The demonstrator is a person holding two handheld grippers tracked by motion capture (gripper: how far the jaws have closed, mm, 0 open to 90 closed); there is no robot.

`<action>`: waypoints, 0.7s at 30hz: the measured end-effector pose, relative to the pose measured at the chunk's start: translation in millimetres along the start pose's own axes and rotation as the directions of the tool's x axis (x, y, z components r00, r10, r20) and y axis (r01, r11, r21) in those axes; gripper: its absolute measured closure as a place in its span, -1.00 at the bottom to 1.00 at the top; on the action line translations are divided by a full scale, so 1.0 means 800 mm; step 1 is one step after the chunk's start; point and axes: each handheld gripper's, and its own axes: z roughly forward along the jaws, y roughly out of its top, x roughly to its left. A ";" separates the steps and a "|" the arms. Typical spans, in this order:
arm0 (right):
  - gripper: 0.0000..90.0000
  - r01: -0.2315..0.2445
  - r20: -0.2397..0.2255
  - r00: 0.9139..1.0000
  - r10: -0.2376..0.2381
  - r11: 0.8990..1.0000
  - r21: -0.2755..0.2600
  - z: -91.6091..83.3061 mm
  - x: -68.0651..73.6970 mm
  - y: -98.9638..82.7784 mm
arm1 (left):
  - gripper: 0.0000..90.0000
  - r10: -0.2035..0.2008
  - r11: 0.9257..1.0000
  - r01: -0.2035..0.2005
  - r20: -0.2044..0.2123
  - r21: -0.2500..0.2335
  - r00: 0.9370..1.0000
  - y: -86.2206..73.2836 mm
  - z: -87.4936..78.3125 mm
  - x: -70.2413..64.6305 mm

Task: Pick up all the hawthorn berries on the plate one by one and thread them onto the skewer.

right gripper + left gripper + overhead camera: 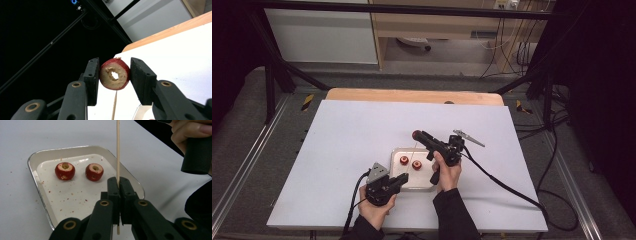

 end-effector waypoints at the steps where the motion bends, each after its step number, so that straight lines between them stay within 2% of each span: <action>1: 0.35 0.000 0.001 1.000 0.000 1.000 0.001 0.000 0.000 0.000 | 0.96 -0.001 1.000 0.001 0.000 -0.001 1.000 0.000 0.000 0.000; 7: 0.35 -0.006 0.002 1.000 0.006 1.000 0.003 0.001 0.000 -0.001 | 0.96 -0.005 1.000 0.005 0.001 0.000 1.000 0.001 0.000 0.000; 13: 0.35 -0.006 -0.001 1.000 0.006 1.000 0.005 0.001 0.000 -0.004 | 0.96 -0.025 1.000 0.025 0.011 -0.008 1.000 0.002 0.000 0.000; 21: 0.35 -0.015 -0.006 1.000 0.015 1.000 0.010 0.002 0.001 -0.012 | 0.96 -0.043 0.999 0.043 0.006 -0.014 0.999 0.005 0.003 -0.001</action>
